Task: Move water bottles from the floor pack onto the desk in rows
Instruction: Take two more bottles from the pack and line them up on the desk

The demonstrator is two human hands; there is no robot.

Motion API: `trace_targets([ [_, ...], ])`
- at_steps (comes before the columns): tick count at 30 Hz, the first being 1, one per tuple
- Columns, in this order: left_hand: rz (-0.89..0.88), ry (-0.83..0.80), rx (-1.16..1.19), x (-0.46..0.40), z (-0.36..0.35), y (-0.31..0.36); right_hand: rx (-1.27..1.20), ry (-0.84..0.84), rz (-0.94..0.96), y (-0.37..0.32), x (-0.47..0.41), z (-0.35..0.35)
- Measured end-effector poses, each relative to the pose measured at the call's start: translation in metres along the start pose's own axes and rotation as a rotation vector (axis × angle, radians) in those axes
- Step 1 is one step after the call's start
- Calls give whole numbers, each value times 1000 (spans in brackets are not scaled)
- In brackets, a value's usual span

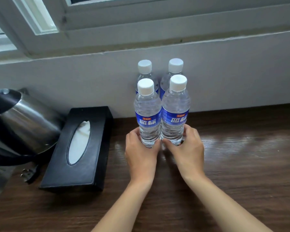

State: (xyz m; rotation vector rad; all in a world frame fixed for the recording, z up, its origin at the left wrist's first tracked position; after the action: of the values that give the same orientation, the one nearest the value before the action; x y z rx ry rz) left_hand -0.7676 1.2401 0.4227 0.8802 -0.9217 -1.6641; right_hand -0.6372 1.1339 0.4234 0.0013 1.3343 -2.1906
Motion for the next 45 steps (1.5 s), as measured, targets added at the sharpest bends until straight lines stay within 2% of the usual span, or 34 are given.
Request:
trace_targets([
  [8, 57, -10, -13, -3, -2, 5, 16, -12, -16, -1, -5, -3],
  [15, 36, -5, -8, -3, -3, 5, 56, -33, -2, -4, -5, -2],
  [18, 22, -39, 19, -3, -4, 1, 63, -93, -99, -1, -8, -2],
  [22, 146, -89, 160, 2, 0, -16, -2, -216, -311, 7, -7, -6],
  [25, 197, -128, 186, 17, 10, -22, -58, -238, -351, 4, 4, 1],
  [34, 239, -395, 167, 78, 51, 1, -298, -311, -526, -2, 73, 52],
  [40, 226, -525, 118, 127, 96, 49, -336, -383, -593, -30, 130, 112],
  [45, 222, -606, 41, 174, 137, 86, -262, -484, -566, -65, 171, 171],
])
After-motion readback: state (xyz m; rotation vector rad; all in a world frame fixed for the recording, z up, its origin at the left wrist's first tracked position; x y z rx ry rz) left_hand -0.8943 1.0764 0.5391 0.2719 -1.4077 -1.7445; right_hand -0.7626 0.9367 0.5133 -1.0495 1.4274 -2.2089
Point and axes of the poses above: each hand's wrist, its own x-axis away from the middle knuckle, its own z-axis out of the back of the hand, y = z × x, the point moved 6 cm from there along -x, towards the middle knuckle, and after that the axes turned 2 degrees about z, right-handed, at the moved point
